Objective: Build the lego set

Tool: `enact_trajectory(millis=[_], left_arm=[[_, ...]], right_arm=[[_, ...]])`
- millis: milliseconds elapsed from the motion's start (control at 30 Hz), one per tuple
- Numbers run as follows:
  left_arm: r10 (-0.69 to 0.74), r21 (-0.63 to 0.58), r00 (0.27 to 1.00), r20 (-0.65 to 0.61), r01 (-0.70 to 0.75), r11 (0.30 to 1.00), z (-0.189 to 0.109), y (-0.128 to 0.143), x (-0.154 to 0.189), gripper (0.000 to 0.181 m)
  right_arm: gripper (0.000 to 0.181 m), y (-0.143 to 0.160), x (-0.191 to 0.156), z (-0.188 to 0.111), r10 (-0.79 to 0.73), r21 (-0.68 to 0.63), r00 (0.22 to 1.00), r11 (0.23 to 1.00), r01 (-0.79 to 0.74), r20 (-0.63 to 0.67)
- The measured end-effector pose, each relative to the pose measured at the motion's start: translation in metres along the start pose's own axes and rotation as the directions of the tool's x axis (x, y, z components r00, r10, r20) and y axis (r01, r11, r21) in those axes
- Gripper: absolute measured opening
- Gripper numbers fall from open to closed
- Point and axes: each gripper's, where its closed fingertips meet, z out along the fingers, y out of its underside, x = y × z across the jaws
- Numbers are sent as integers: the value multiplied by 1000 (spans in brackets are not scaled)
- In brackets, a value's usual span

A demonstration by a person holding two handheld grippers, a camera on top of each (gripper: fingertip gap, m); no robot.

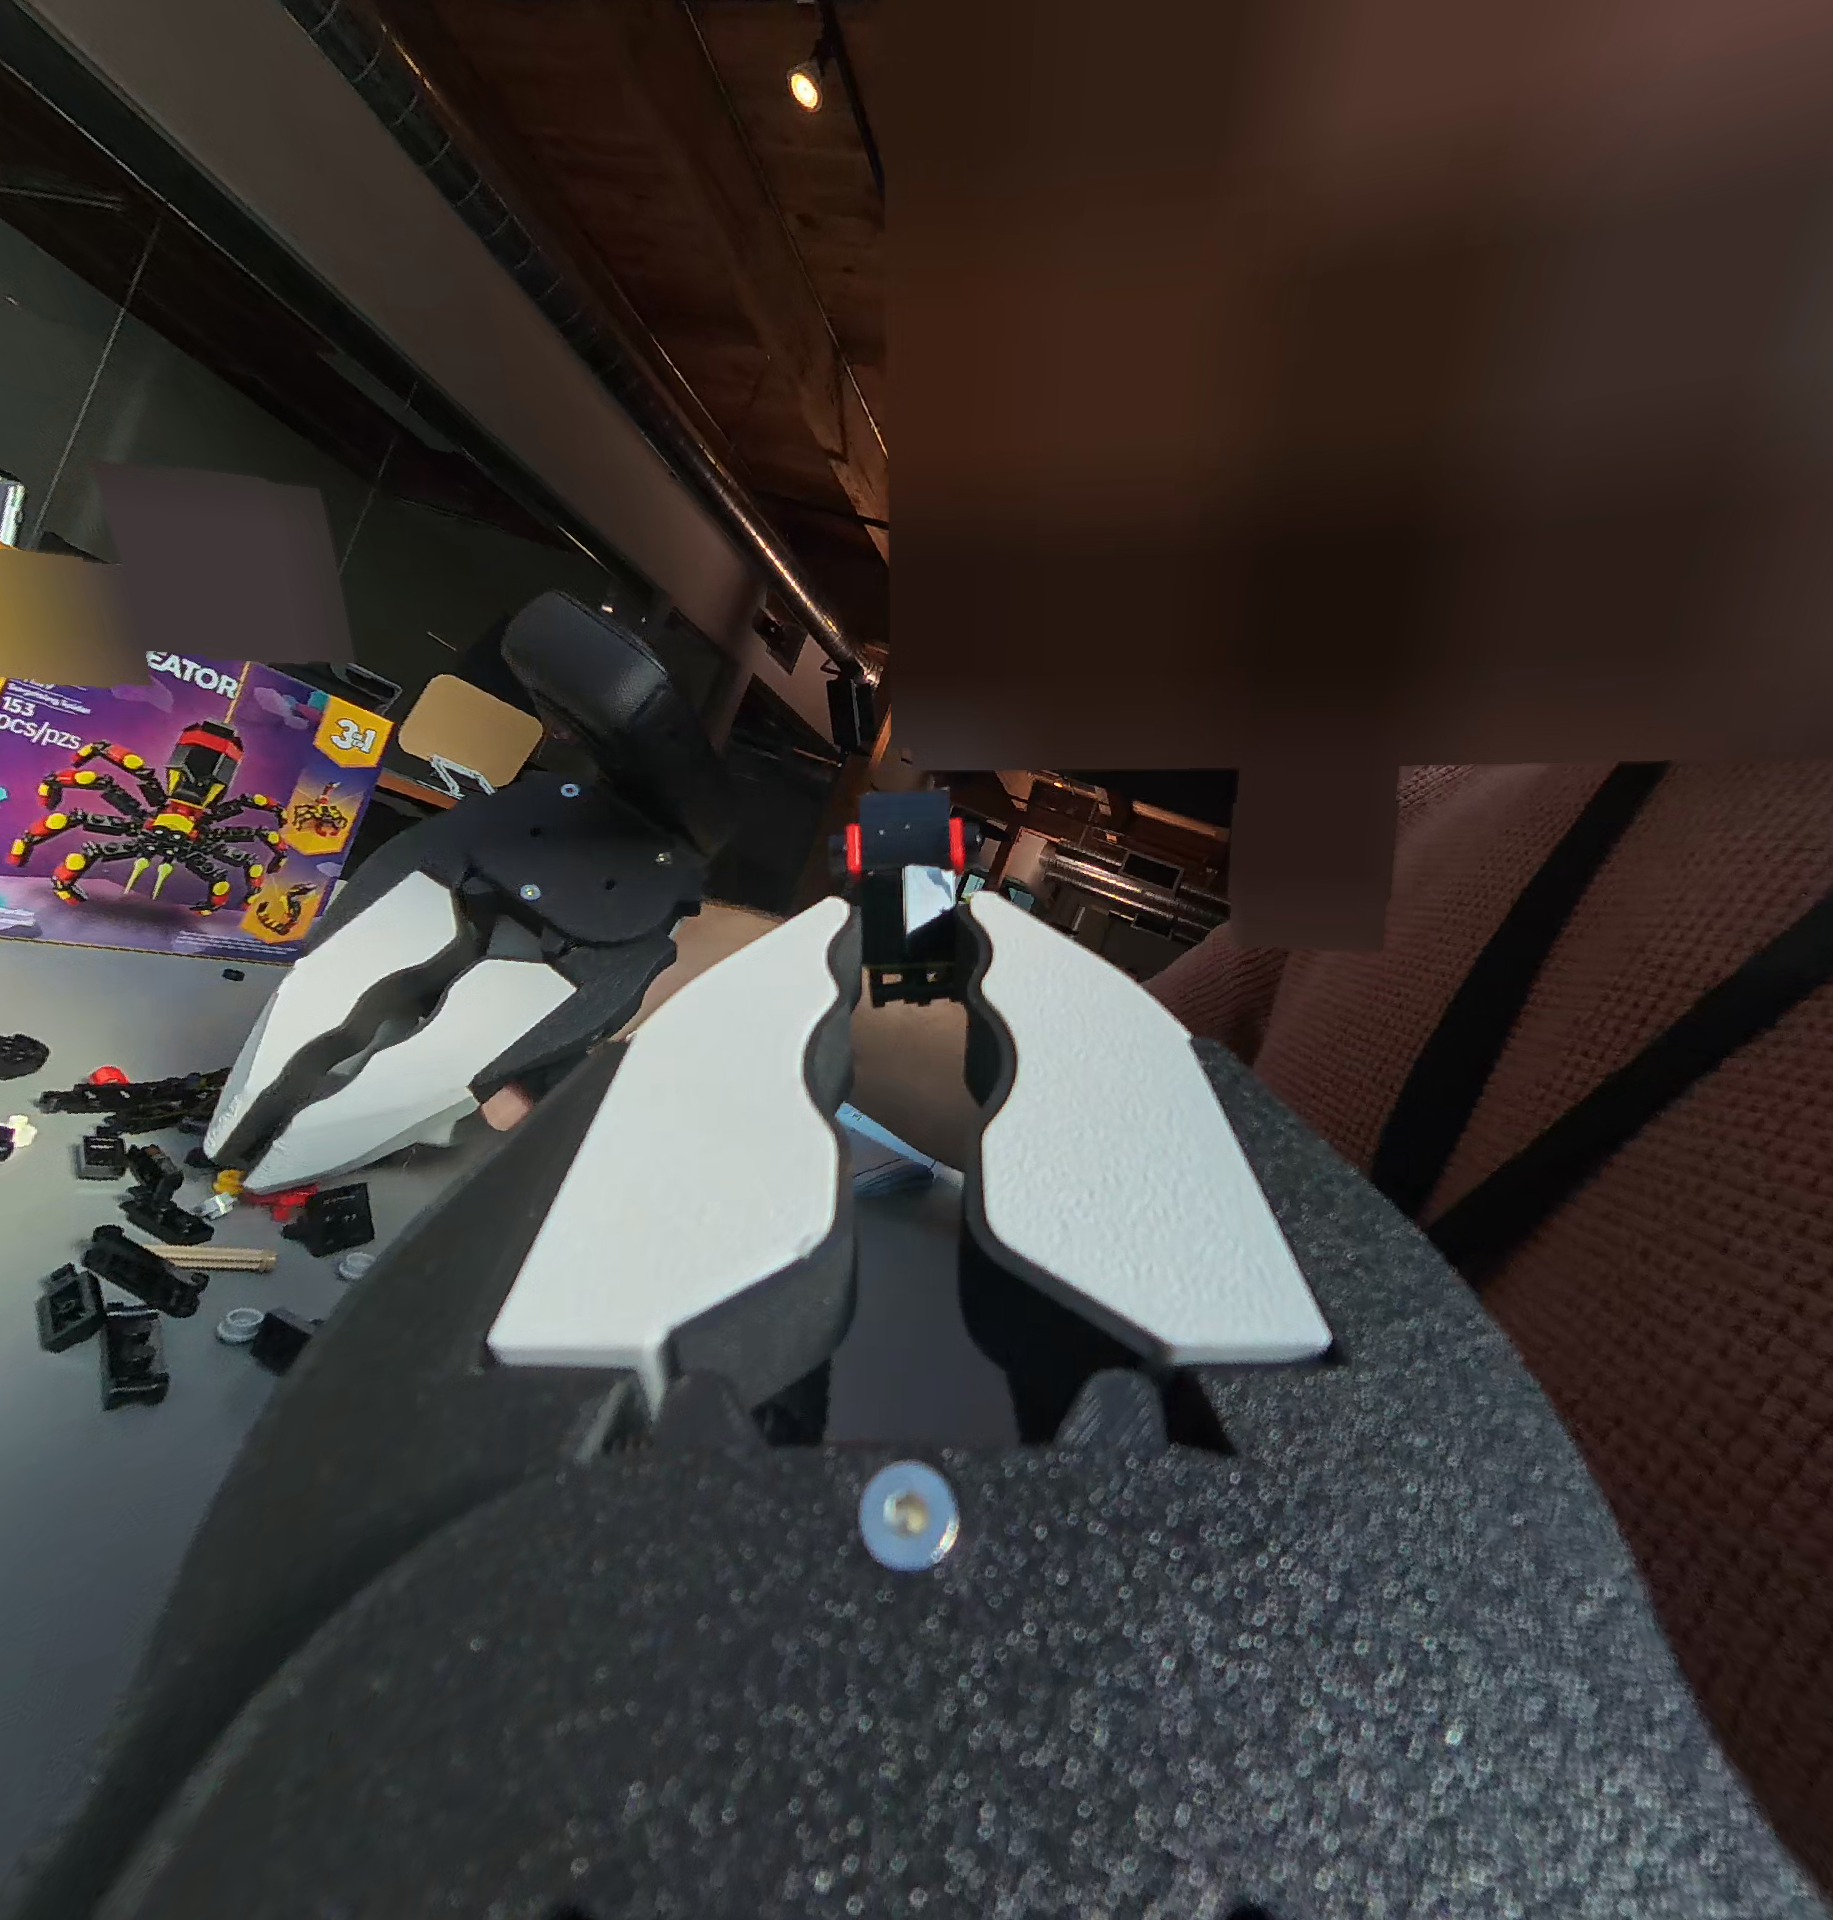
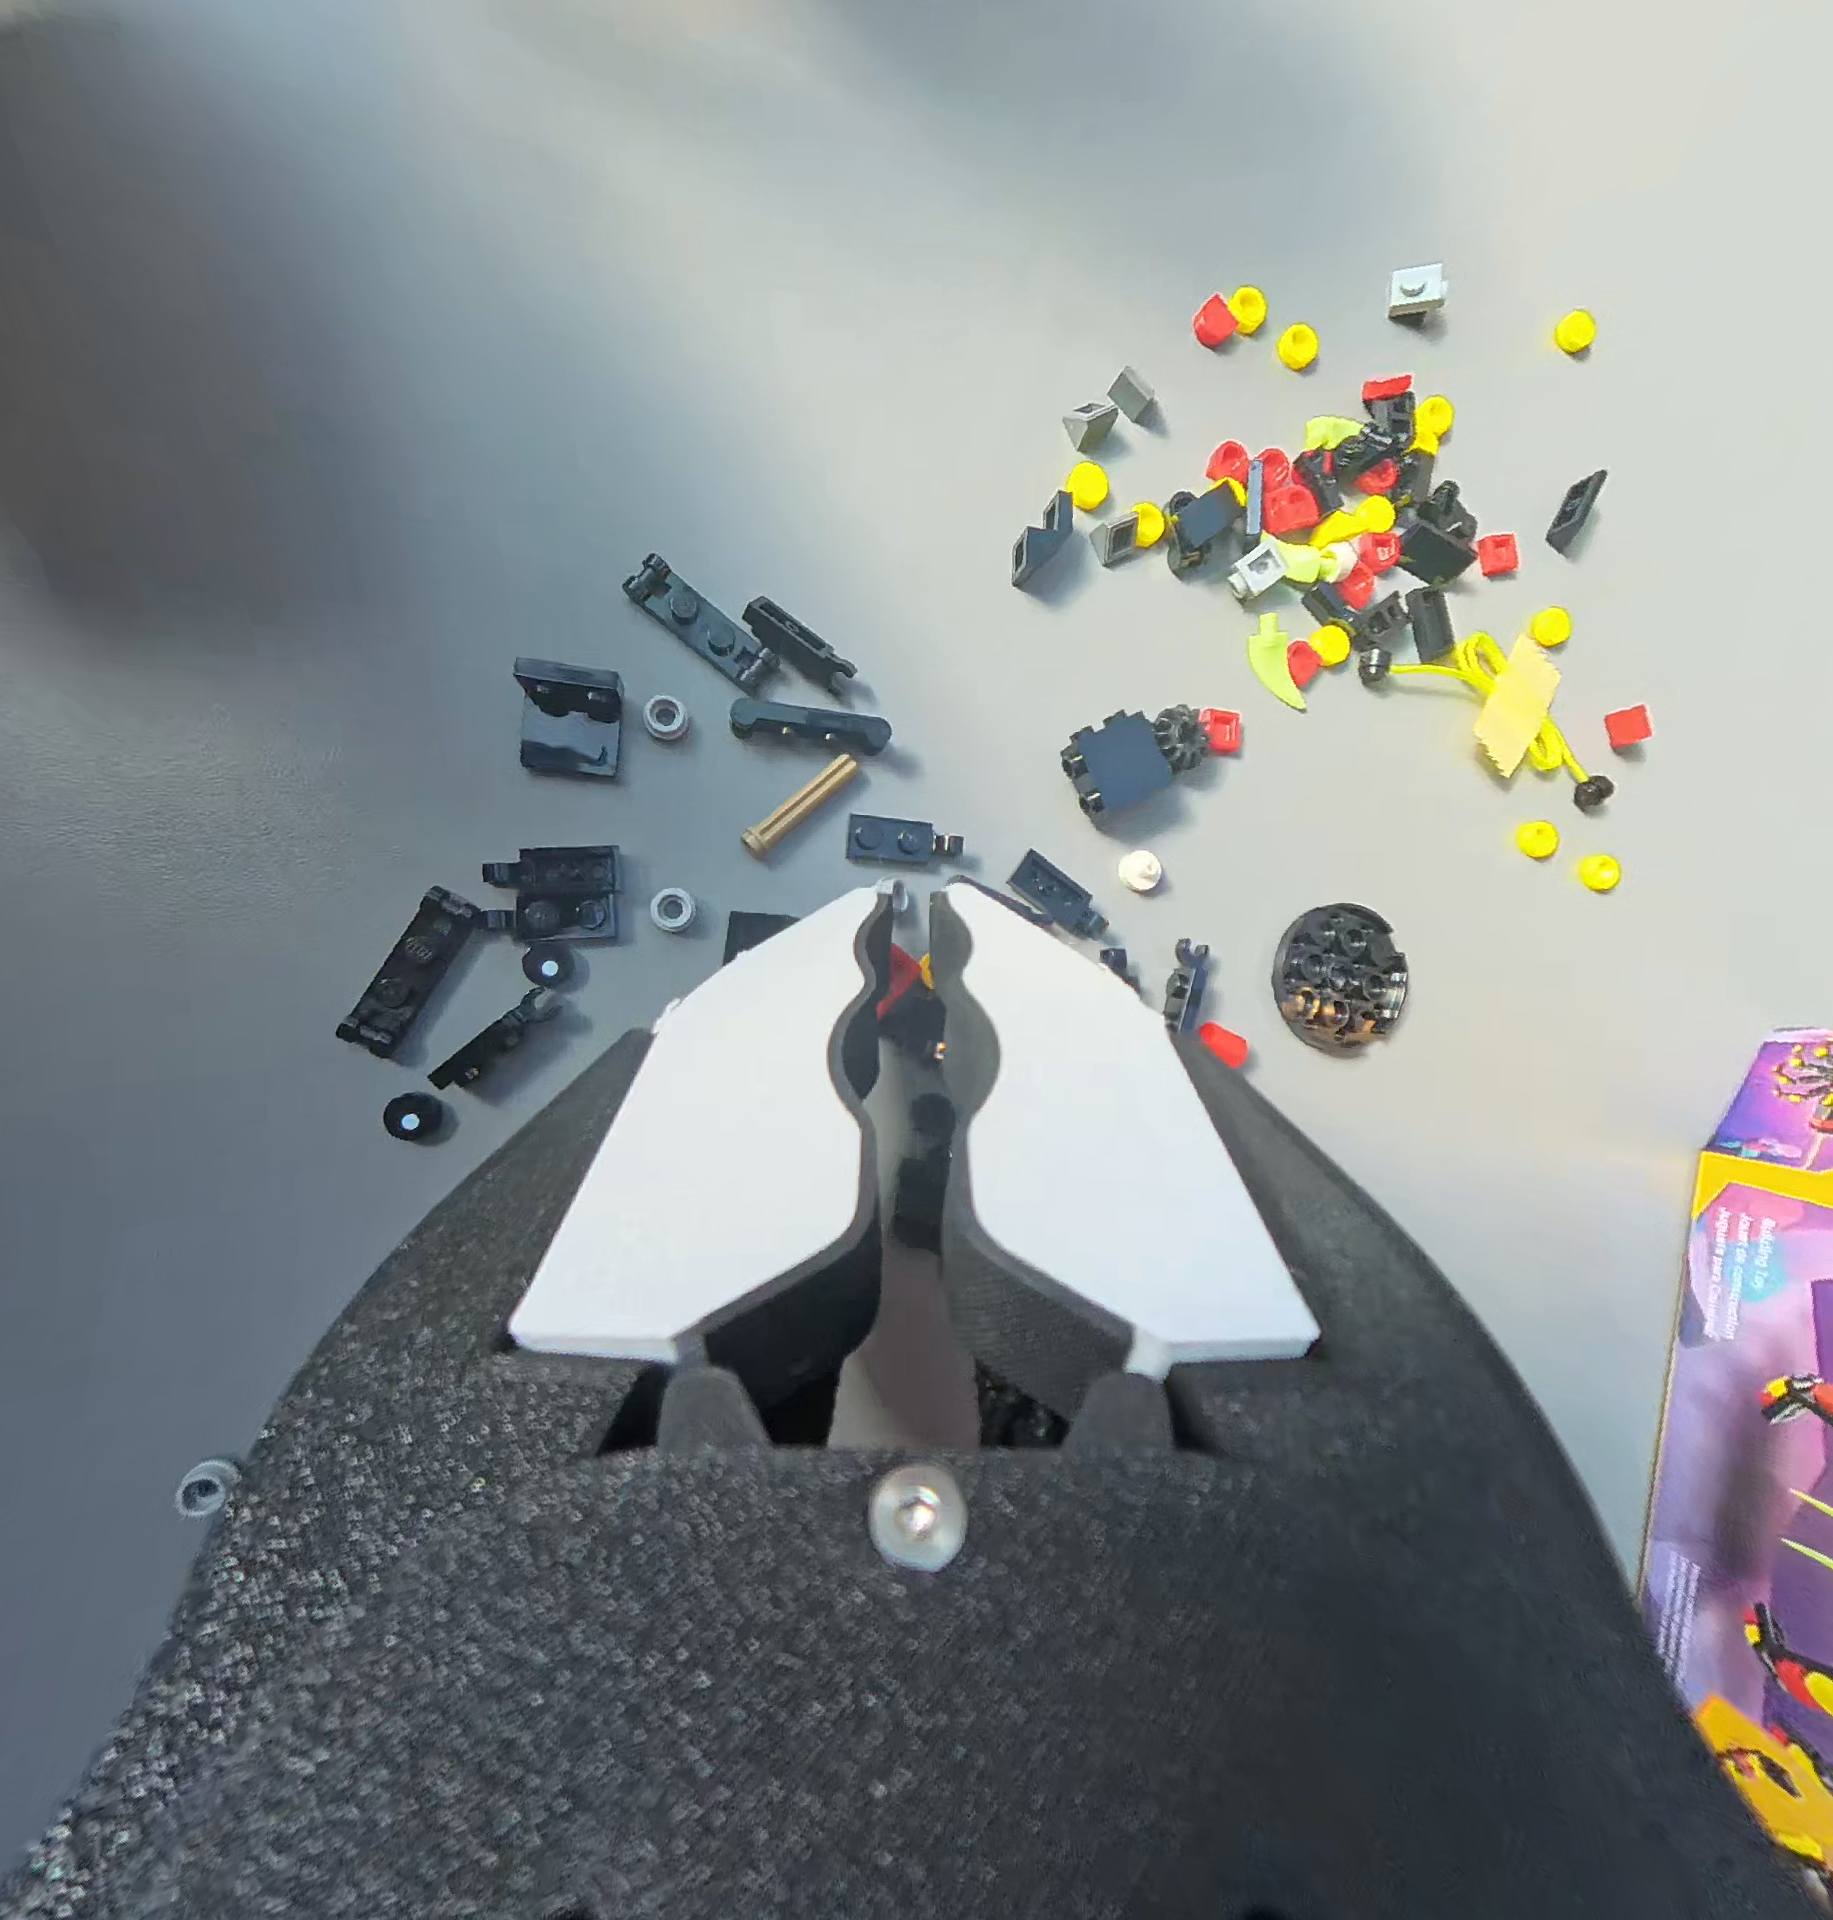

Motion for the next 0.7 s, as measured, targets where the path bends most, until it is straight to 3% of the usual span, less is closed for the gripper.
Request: enact_trajectory(millis=[33, 267, 367, 433, 533, 633, 700], left_arm=[[-2, 1, 1000, -1, 2, 1000, 0, 0, 0, 17], [-8, -11, 1000, -3, 8, 1000, 1, 1, 0, 17], [-6, -33, 1000, 26, 7, 999, 3, 3, -3, 17], [-16, -69, 998, 57, 20, 997, 9, 8, -5, 17], [-79, -98, 996, 38, 83, 992, 28, 16, 0, 17], [-89, -176, 996, -22, 84, 981, 58, 35, 11, 17], [-88, -223, 994, -68, 71, 972, 79, 49, 17, 17]], right_arm=[[7, 1, -1, 2, -4, -11, 1000, 1000, 4, 9], [5, 2, -5, 8, 8, -23, 999, 1000, -7, 46], [4, -1, 3, -18, 57, 25, 998, 998, -56, -7], [4, 2, 11, -68, 118, 95, 989, 989, -109, -92], [4, 26, 13, -174, 262, 228, 932, 951, -207, -250], [4, 65, -13, -273, 454, 374, 809, 872, -316, -375], [4, 86, -43, -313, 595, 507, 708, 774, -379, -379]])
